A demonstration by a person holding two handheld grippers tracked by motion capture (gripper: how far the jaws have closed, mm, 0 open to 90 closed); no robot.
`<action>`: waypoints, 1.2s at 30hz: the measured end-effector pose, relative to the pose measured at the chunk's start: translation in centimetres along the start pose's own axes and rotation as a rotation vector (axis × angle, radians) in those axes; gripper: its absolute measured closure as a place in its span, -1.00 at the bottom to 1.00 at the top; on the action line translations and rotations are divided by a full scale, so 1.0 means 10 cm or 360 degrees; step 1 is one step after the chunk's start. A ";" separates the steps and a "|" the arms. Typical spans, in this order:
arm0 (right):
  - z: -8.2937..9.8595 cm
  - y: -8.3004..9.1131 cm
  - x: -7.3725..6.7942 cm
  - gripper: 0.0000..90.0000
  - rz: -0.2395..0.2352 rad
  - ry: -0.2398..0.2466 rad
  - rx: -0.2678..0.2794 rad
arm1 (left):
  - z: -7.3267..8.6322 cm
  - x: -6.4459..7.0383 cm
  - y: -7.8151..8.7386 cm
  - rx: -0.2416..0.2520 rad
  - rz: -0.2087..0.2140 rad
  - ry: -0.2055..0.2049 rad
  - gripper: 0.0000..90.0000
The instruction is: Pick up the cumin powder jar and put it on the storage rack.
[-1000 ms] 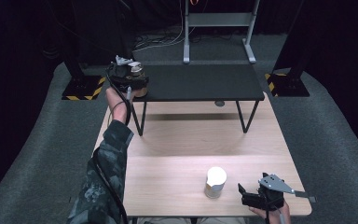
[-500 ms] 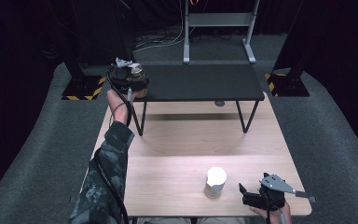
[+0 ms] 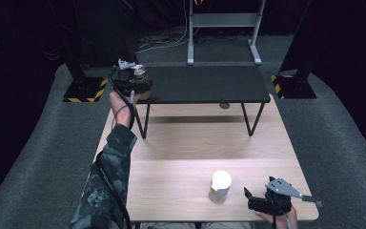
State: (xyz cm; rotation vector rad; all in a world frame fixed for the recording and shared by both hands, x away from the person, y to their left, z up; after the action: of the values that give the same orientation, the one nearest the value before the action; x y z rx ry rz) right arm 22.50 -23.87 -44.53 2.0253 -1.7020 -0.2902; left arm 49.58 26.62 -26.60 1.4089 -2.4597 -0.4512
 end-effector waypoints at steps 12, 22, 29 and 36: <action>-0.01 0.01 0.01 -0.99 0.0000 -0.0003 0.0003 | -0.01 0.00 0.00 -0.0010 -0.0001 -0.0005 -0.32; 0.00 0.01 0.00 -0.99 0.0002 -0.0001 0.0003 | -0.03 0.01 0.03 -0.0019 -0.0004 -0.0041 -0.42; -0.01 0.01 -0.01 -0.99 -0.0002 0.0006 0.0005 | -0.04 0.03 0.09 -0.0036 -0.0013 -0.0058 -0.85; -0.01 0.00 -0.02 -0.99 -0.0008 0.0007 0.0000 | -0.02 0.08 0.17 -0.0112 -0.0037 -0.0088 -0.97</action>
State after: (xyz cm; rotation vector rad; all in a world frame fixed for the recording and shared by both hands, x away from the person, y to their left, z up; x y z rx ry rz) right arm 22.52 -23.61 -44.50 2.0288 -1.6943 -0.2872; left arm 47.87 26.70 -25.68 1.4160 -2.4473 -0.5838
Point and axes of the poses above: each handheld gripper's, and its own axes: y roughly backward along the jaws, z roughly out of its underside, x roughly to its right, the point moved 6 cm from there along -y, roughly forward along the jaws, and after that the axes turned 10 degrees about z, right-handed, at the moved point
